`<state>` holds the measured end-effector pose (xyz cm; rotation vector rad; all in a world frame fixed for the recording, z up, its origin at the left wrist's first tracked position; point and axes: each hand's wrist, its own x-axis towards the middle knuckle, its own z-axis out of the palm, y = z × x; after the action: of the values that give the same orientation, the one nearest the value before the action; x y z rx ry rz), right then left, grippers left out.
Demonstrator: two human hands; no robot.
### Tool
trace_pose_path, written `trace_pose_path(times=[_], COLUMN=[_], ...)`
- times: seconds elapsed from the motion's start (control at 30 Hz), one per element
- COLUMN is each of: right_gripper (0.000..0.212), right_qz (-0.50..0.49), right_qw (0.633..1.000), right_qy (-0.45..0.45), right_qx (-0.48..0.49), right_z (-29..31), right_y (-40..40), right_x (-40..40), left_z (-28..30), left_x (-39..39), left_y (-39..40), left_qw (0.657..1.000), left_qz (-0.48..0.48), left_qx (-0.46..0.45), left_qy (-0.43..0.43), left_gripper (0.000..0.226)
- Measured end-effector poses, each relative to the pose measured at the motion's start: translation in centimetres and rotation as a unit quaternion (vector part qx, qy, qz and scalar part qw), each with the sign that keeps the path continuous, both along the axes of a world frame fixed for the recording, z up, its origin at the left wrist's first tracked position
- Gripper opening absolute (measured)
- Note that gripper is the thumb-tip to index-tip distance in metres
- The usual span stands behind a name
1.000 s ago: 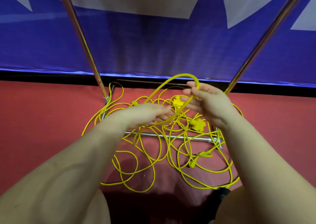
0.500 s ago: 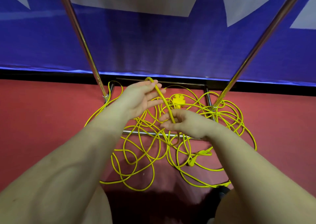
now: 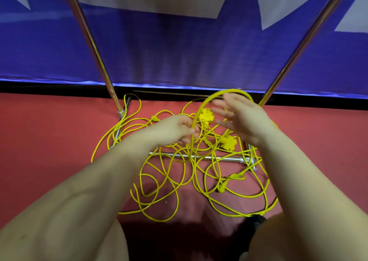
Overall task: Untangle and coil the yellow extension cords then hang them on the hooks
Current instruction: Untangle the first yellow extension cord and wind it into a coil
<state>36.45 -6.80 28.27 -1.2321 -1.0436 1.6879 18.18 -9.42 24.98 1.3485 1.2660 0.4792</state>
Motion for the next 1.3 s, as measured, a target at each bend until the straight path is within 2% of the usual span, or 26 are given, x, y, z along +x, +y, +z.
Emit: trace_pose_path(times=[0.07,0.13,0.17,0.23,0.33,0.4,0.43,0.5,0.53,0.6,0.67,0.73,0.77,0.83,0.9,0.97,1.03,1.1,1.13,1.2,1.23,1.3], right_gripper=[0.032,0.029,0.019,0.012,0.018,0.019,0.019,0.019,0.018,0.016,0.02,0.026,0.027,0.027,0.02,0.012,0.015,0.016,0.015,0.013,0.012,0.011], right_qz=[0.134,0.259,0.291,0.296,0.206,0.105,0.05,-0.057,-0.105,-0.153,-0.116,-0.001,0.079,0.238,0.297,0.259,0.177,0.06,-0.003,-0.108,-0.136,-0.126], right_qw=[0.977,0.92,0.9,0.898,0.945,0.985,0.997,0.993,0.981,0.965,0.982,1.0,0.993,0.946,0.915,0.934,0.968,0.996,1.0,0.987,0.98,0.982], right_qy=[-0.165,-0.285,-0.31,-0.304,-0.235,-0.125,-0.049,0.097,0.154,0.208,0.147,-0.005,-0.086,-0.213,-0.253,-0.228,-0.161,-0.051,0.013,0.117,0.142,0.142], right_qx=[0.028,0.067,0.093,0.119,0.094,0.05,0.021,-0.029,-0.046,-0.047,-0.027,-0.006,0.006,0.053,0.099,0.095,0.075,0.039,0.016,-0.009,-0.014,-0.025], right_z=[-1.0,-2.2,-2.6,-2.9,-1.7,-0.6,-0.1,0.8,1.1,1.4,1.1,0.1,-0.4,-1.6,-2.5,-2.1,-1.1,-0.1,0.3,0.9,1.0,1.0], right_y=[-1.1,-2.2,-2.7,-3.0,-2.4,-1.5,-1.1,-0.2,0.1,0.6,0.6,-0.1,-0.8,-2.0,-2.6,-2.4,-1.9,-1.1,-0.7,0.0,0.3,0.4], right_x=[-0.6,-1.5,-2.0,-2.7,-2.6,-1.9,-1.5,-0.5,-0.2,0.5,0.6,0.2,-0.2,-1.2,-2.0,-2.2,-1.8,-1.1,-0.6,0.3,0.7,0.9], left_z=[0.7,1.5,1.8,2.1,1.3,0.5,0.2,-0.7,-0.9,-0.8,-0.1,0.9,1.3,2.0,2.5,2.4,1.8,1.1,0.8,0.1,0.0,0.0], left_x=[-0.2,-0.4,-0.5,-0.9,-1.1,-0.7,-0.6,-0.3,-0.2,0.0,0.2,0.0,-0.1,-0.4,-0.5,-0.7,-0.7,-0.5,-0.4,-0.2,0.0,0.3], left_y=[0.4,0.6,0.7,1.0,1.1,0.6,0.1,-0.5,-0.7,-0.7,-0.4,0.1,0.3,0.6,0.8,1.0,1.0,0.4,0.0,-0.8,-1.0,-1.1], left_qw=[0.995,0.977,0.965,0.948,0.959,0.986,0.997,0.99,0.983,0.991,1.0,0.986,0.973,0.944,0.924,0.921,0.941,0.98,0.993,0.991,0.988,0.993], left_qz=[0.078,0.142,0.167,0.2,0.166,0.087,0.026,-0.094,-0.117,-0.072,0.029,0.111,0.142,0.187,0.212,0.207,0.168,0.077,0.011,-0.107,-0.13,-0.097], left_qx=[-0.004,-0.019,-0.021,-0.016,-0.029,-0.056,-0.057,-0.011,0.014,0.021,-0.01,-0.033,-0.042,-0.062,-0.074,-0.078,-0.089,-0.093,-0.092,-0.075,-0.055,-0.024], left_qy=[-0.063,-0.16,-0.199,-0.247,-0.229,-0.13,-0.053,0.102,0.14,0.11,-0.004,-0.12,-0.175,-0.264,-0.308,-0.321,-0.279,-0.155,-0.079,0.032,0.059,0.06], left_gripper=[0.011,0.01,0.011,0.012,0.021,0.023,0.024,0.032,0.032,0.025,0.021,0.021,0.021,0.022,0.023,0.024,0.029,0.027,0.023,0.018,0.017,0.019])
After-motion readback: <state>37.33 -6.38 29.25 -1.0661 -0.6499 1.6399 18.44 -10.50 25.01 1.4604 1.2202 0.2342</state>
